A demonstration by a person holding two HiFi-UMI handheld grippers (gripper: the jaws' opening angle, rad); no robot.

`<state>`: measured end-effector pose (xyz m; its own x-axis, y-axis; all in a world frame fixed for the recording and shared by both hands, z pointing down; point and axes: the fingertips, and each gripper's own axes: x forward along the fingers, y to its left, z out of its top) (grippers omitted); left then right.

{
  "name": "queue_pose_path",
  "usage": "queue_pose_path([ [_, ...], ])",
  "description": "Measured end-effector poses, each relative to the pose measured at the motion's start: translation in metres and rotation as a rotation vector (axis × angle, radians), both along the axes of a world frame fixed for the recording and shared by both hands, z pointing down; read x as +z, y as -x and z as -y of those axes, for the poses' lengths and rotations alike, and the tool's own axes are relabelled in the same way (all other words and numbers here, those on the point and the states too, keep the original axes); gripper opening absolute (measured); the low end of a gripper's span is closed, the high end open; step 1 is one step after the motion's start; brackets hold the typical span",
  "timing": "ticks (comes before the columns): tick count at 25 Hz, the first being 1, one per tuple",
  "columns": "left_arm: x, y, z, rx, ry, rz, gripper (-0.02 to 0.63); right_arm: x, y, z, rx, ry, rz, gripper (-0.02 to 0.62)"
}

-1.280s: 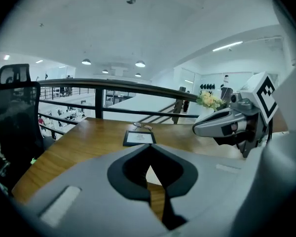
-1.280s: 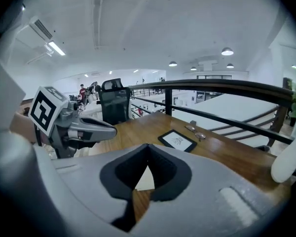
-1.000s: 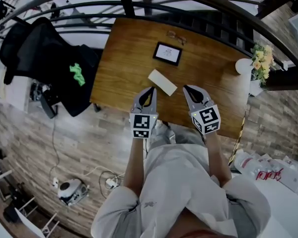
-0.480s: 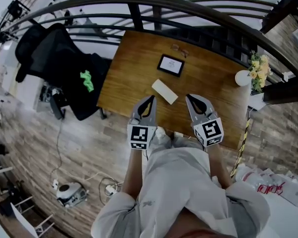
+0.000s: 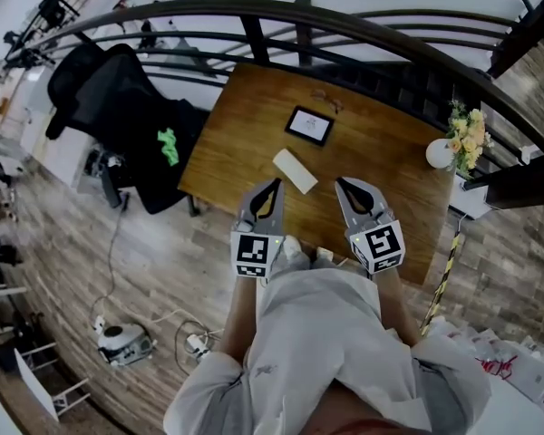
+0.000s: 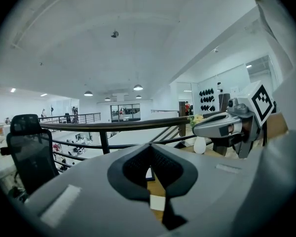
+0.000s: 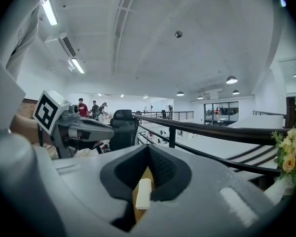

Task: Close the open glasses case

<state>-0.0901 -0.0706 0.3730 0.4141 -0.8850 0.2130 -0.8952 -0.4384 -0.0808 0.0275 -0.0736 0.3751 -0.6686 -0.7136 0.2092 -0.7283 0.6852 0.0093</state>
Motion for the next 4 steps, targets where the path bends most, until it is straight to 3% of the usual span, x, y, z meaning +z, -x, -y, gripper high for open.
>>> queue_pose_path([
  [4,-0.005,-0.015,-0.008,-0.014,-0.003,0.022,0.020,-0.008,-0.012,-0.008,-0.025,-0.014,0.014,0.002],
])
